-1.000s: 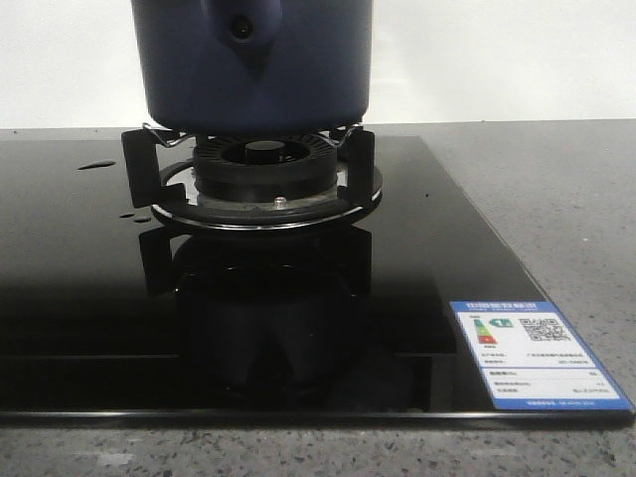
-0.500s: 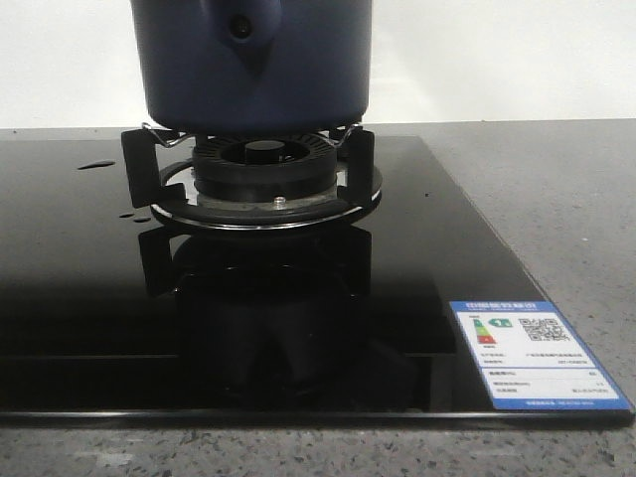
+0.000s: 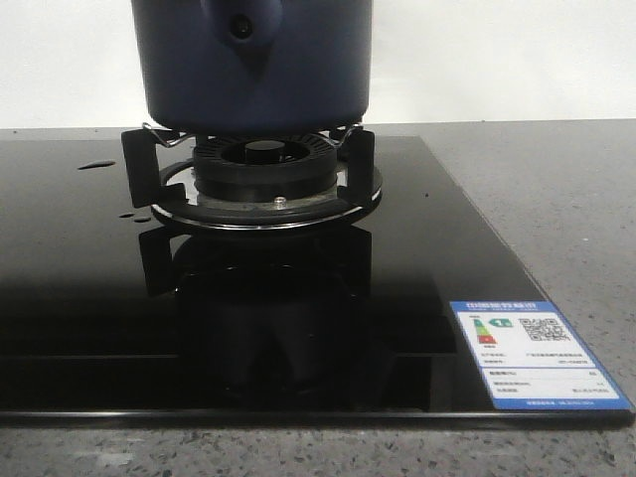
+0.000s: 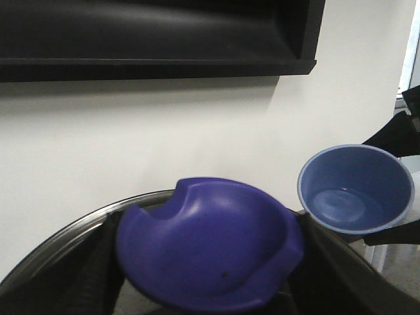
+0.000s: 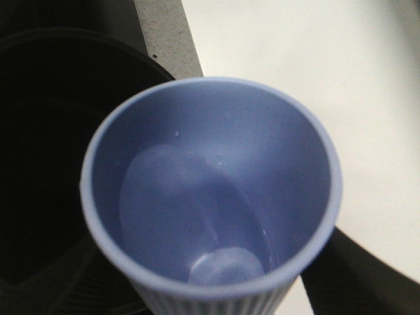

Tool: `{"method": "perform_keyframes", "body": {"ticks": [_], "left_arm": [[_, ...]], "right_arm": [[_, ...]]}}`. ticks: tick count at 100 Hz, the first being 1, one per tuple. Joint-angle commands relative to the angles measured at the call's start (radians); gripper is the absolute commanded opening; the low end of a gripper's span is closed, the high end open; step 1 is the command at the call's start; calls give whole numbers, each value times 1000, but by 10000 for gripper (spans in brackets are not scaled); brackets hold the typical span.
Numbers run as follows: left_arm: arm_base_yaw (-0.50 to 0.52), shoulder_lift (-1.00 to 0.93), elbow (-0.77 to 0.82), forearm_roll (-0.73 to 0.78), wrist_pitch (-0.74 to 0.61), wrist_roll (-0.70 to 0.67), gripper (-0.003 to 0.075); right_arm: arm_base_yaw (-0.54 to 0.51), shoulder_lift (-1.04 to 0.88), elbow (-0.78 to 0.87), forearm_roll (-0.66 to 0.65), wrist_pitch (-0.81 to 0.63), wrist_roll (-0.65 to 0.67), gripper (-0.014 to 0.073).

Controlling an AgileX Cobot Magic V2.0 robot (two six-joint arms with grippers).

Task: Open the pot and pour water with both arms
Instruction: 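Tilt the cup with the right gripper to pour water into the pot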

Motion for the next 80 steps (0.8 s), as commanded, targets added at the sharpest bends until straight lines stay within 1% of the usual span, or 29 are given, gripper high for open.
{"method": "perform_keyframes", "body": {"ticks": [1,22,42,66,80], "left_arm": [[-7,-14,-34,-77,17,-9,320],[-7,-14,-34,-77,17,-9,320],[-7,-14,-34,-77,17,-9,320],[-11,-14,-34,-77,17,-9,320],[-11,-14,-34,-77,17,-9,320]], "right_arm": [[1,-33,-39,-52,-132,-11,235],[1,-21,-39,-149,-206,-11,235],[1,-5,-39,-167,-252,-11,235],[1,16,-39,-249,-271,-11,235],[1,15,-39,-253,-298,-11,235]]}}
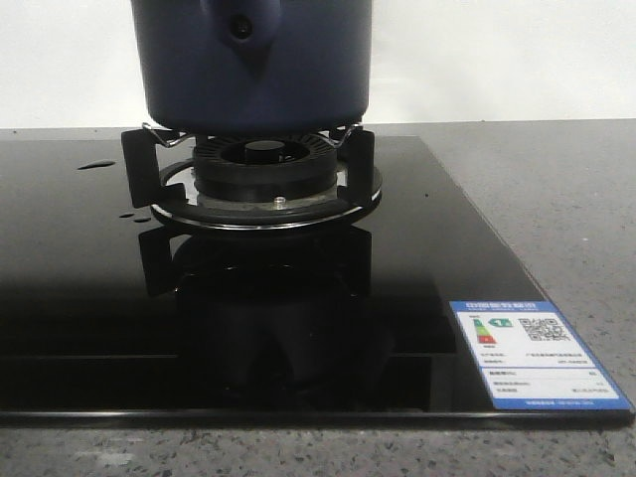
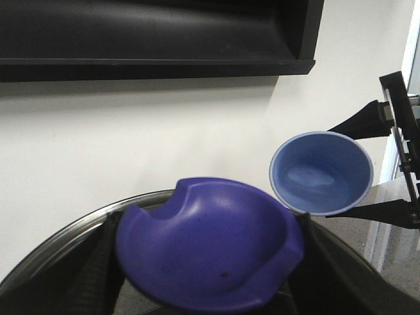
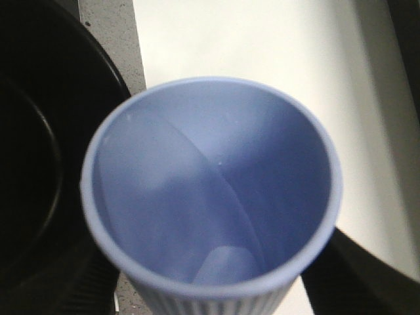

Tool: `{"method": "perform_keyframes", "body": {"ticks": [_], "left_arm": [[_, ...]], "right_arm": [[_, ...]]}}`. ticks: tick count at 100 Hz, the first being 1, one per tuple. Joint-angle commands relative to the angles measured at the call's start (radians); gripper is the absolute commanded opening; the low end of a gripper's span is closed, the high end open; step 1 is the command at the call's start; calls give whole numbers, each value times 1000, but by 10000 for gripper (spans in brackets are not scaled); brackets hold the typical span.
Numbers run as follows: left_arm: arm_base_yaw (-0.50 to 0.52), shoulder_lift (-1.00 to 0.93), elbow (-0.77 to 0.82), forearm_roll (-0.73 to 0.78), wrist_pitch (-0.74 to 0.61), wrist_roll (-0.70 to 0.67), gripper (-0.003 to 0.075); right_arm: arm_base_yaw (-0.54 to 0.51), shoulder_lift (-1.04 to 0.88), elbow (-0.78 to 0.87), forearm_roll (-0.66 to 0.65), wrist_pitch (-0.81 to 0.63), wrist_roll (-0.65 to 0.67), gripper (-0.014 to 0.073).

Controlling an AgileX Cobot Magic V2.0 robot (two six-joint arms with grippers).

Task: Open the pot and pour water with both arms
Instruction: 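Tilt the cup with the right gripper to pour water into the pot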

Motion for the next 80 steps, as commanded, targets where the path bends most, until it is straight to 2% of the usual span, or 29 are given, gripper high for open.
{"method": "perform_keyframes", "body": {"ticks": [1,17,44,80], "left_arm": [[-9,-14,-34,-77,17,-9,320],[-9,-14,-34,-77,17,-9,320],[-9,-14,-34,-77,17,-9,320],[-9,-14,-34,-77,17,-9,320]], "right_arm": [[1,-40,-39,-25,-134,-11,235],[1,-40,-39,-53,-184,-11,235],[1,-40,-39,-108,-191,-11,235],[1,-38,-39,-108,-192,-11,235]]}}
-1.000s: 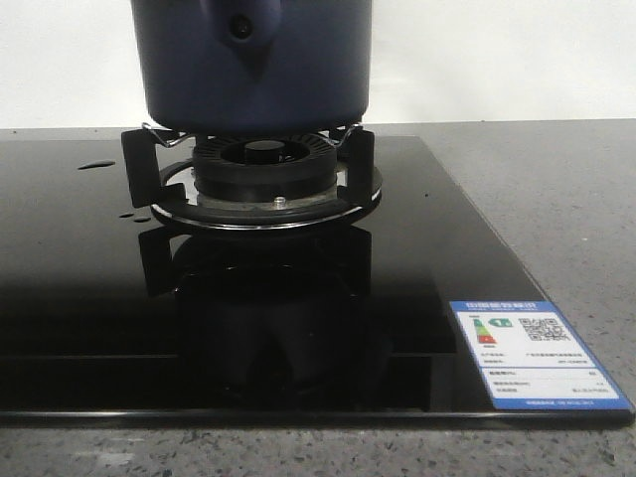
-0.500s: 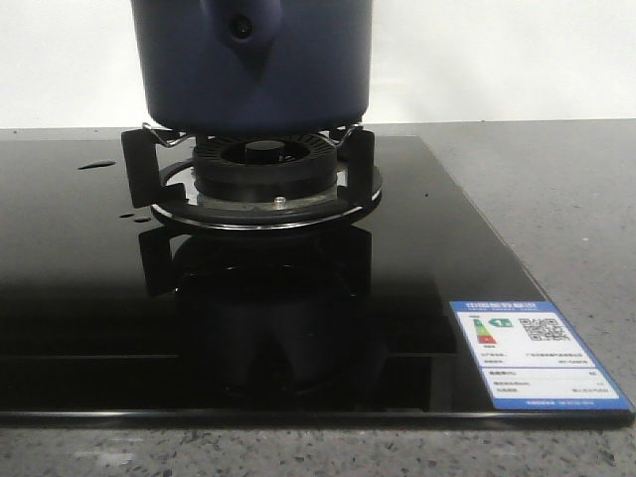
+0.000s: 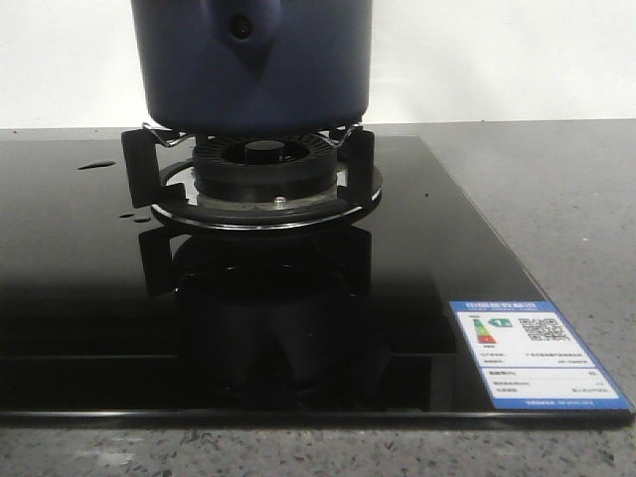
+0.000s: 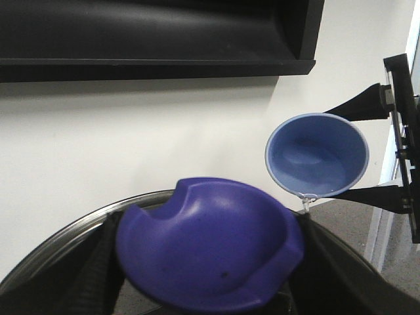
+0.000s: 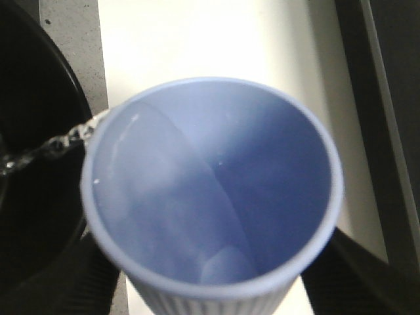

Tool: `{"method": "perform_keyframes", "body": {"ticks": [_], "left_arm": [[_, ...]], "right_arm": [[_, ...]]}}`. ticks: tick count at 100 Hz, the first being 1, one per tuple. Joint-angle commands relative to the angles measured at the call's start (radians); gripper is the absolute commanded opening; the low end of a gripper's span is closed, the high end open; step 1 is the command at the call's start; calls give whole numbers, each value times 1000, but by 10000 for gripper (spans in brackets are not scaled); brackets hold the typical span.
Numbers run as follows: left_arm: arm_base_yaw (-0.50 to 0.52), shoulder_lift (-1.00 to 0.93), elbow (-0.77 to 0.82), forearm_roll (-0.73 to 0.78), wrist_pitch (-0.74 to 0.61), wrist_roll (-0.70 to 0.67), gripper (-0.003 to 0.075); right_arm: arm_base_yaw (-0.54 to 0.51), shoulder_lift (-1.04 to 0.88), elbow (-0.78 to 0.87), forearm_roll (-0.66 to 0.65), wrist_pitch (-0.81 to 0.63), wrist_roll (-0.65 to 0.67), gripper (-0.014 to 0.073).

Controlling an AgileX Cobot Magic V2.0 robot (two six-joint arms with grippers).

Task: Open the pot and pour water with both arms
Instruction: 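Tilt the cup with the right gripper to pour water into the pot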

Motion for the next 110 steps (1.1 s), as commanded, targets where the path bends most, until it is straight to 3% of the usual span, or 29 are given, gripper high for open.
{"method": "perform_keyframes", "body": {"ticks": [1,77,110], "left_arm": [[-9,-14,-34,-77,17,-9,320],[-36,-14,-34,-77,19,-9,320],[-36,-14,-34,-77,17,-9,320]], "right_arm": [[1,-41,-39,-16,-110,-11,235],[1,-41,-39,-18,-109,-11,235],[1,-41,-39,-95,-109,-11,235]]}}
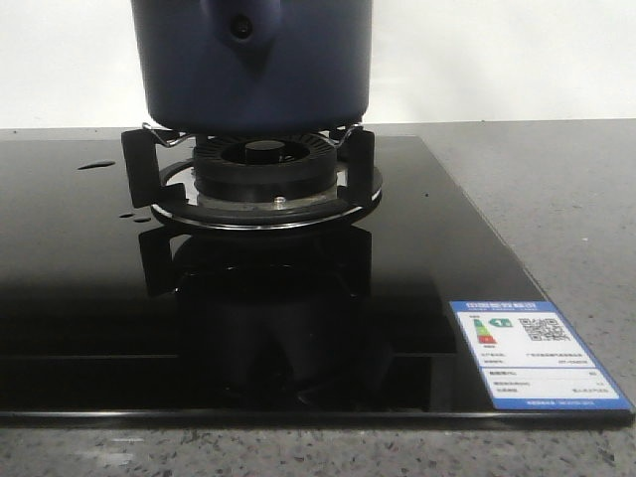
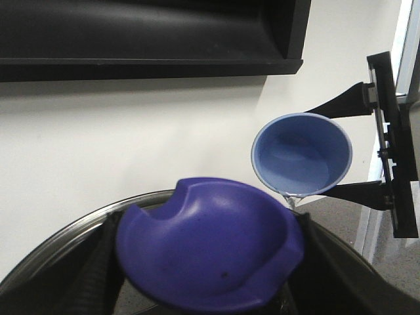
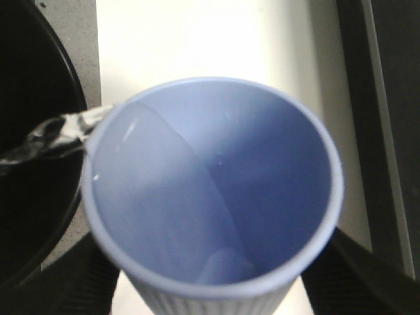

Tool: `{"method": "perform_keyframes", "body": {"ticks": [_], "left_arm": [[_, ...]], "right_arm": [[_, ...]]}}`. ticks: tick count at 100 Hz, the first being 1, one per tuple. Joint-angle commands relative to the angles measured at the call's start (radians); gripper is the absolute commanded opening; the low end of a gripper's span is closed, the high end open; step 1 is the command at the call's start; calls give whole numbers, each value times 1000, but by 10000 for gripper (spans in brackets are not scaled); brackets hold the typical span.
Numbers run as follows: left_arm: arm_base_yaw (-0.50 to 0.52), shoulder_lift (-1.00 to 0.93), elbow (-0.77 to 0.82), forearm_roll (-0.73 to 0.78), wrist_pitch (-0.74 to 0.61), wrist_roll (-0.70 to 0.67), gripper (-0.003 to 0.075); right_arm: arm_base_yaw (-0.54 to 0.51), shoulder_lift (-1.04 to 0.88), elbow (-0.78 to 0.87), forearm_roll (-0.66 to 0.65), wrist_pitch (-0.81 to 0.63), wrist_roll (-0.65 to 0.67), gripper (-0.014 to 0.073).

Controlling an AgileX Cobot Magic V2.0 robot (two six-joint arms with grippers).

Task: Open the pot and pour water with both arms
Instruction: 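Tilt the cup with the right gripper to pour water into the pot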

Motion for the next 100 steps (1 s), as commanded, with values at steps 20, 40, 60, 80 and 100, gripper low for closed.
{"method": "perform_keyframes", "body": {"ticks": [20,40,60,80,100], "left_arm": [[-7,-14,-34,-77,17,-9,320],[-7,-14,-34,-77,17,-9,320],[-7,-14,-34,-77,17,-9,320],[-7,-14,-34,-76,15,-9,320],[-7,-14,-34,-76,15,-9,320]], "right_arm": [[1,-23,-39,-36,-95,-11,235],[3,-8,-39,-91,-79,-11,235],[3,-5,-39,-179,-79,-11,235],[3,-5,-39,-262,-87,-11,235],[3,-5,-39,-342,-136,-11,235]]}}
